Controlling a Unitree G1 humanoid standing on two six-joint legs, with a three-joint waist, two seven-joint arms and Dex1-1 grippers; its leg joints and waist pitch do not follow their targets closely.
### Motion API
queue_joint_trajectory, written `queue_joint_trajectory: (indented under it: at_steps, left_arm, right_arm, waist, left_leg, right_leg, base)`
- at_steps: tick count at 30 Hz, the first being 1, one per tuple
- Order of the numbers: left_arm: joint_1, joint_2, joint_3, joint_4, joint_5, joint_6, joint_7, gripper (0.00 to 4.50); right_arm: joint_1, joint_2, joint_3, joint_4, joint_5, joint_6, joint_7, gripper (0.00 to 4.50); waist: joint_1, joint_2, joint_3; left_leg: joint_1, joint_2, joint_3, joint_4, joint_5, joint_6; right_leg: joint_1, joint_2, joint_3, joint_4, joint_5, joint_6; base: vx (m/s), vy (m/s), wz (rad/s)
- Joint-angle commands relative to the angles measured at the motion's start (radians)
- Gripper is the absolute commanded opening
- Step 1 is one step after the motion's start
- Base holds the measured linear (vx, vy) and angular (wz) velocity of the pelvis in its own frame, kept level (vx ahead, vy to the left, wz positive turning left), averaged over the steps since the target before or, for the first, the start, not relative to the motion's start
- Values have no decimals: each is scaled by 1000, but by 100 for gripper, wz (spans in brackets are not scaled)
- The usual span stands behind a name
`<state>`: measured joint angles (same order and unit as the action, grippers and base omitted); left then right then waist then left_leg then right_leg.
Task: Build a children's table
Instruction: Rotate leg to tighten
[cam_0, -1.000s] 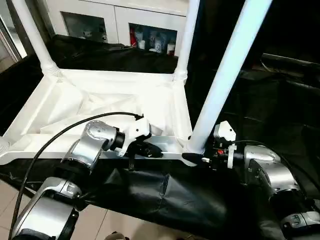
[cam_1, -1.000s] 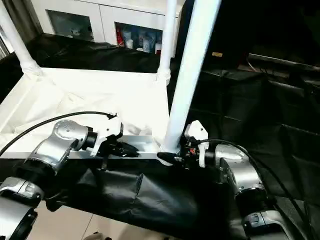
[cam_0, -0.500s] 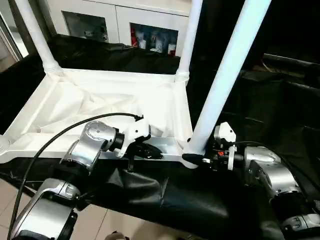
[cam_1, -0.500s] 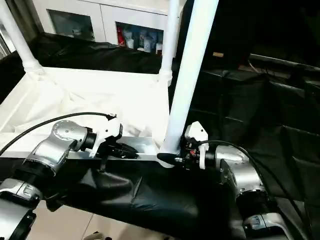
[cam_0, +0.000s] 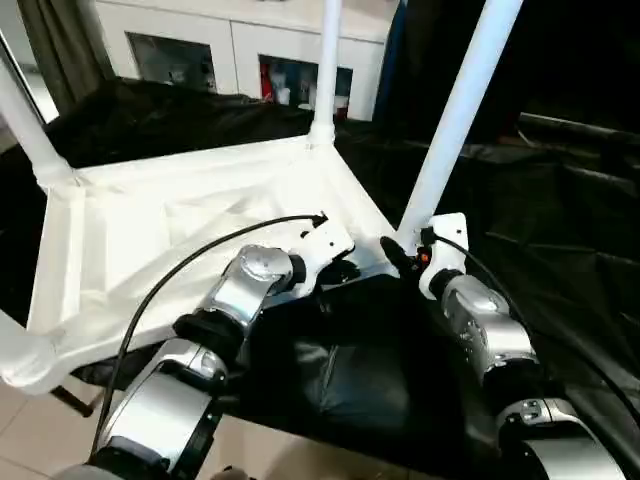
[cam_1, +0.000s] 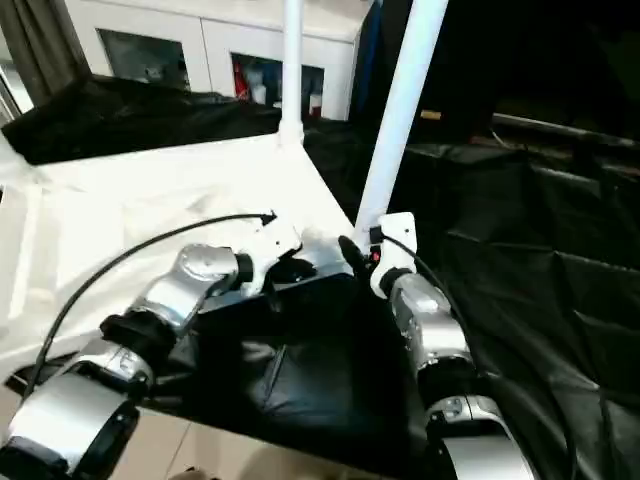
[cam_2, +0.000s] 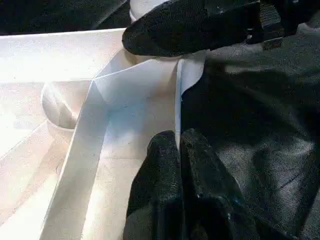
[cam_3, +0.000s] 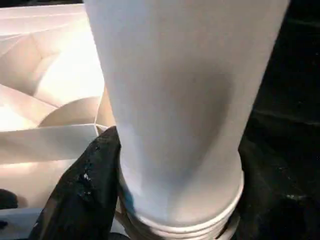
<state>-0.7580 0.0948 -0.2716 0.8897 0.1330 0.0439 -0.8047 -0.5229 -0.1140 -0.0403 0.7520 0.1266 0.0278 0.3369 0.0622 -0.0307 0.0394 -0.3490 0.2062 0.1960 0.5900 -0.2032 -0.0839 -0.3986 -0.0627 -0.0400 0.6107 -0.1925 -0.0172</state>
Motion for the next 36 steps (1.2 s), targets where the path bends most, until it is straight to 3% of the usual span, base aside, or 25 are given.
queue_joint_trajectory:
  at_steps: [1,7,8,12,13,16,20,22,28,36]
  left_arm:
    - [-12,-63,-19,24,-12,-12,-1,0]
    - [4,13,-29,3,-9,-15,-106,0]
    - [4,13,-29,3,-9,-15,-106,0]
    - [28,86,-41,-56,-27,-14,-244,0]
    - [35,105,-46,-70,-33,-26,-285,0]
    - [53,162,-56,-104,-50,-44,-402,0]
    - [74,208,-67,-148,-72,-33,-511,0]
    - [84,226,-71,-177,-85,-16,-551,0]
    - [100,254,-69,-232,-101,5,-594,0]
    - [115,261,-68,-263,-110,26,-592,0]
  right_arm:
    - [14,37,90,25,-46,6,61,344]
    - [50,-40,99,-33,3,-56,281,385]
    - [50,-40,99,-33,3,-56,281,385]
    - [91,-140,120,-106,38,-62,482,385]
    - [101,-162,122,-125,49,-60,532,385]
    - [136,-236,144,-195,83,-11,707,385]
    - [144,-264,152,-209,89,-5,771,385]
    - [146,-275,161,-214,90,-6,793,385]
    - [145,-279,165,-225,97,12,829,385]
    - [149,-275,169,-240,114,37,862,306]
  waist:
    - [-1,-11,-47]
    - [0,-11,-46]
    - [2,-7,-46]
    - [4,-10,-50]
    - [3,-7,-49]
    - [1,-6,-51]
    - [4,-3,-50]
    - [6,0,-48]
    - [6,-4,-48]
    - [8,-4,-51]
  left_leg:
    - [0,24,-14,-72,-172,42]
    - [-2,25,-15,-73,-183,60]
    - [0,26,-14,-72,-184,62]
    - [-6,27,-15,-69,-150,87]
    - [-4,28,-13,-68,-145,94]
    - [-3,31,-15,-67,-136,102]
    - [-2,35,-10,-67,-140,100]
    - [2,36,-8,-68,-156,90]
    - [0,34,-10,-69,-160,69]
    - [-1,34,-8,-65,-115,83]
  right_leg:
    - [40,-74,40,-85,-252,-174]
    - [42,-75,40,-87,-257,-176]
    - [41,-75,40,-87,-253,-180]
    - [52,-76,39,-78,-177,-203]
    - [47,-75,40,-77,-159,-212]
    - [52,-73,39,-69,-102,-238]
    - [49,-72,36,-63,-69,-268]
    - [45,-71,37,-65,-89,-269]
    - [48,-72,38,-67,-127,-251]
    - [50,-71,37,-58,-49,-269]
  base:
    - [0,0,0]
    - [0,0,0]
    - [0,0,0]
    - [0,0,0]
    - [0,0,0]
    - [0,0,0]
    - [0,0,0]
    - [0,0,0]
    - [0,0,0]
    - [0,0,0]
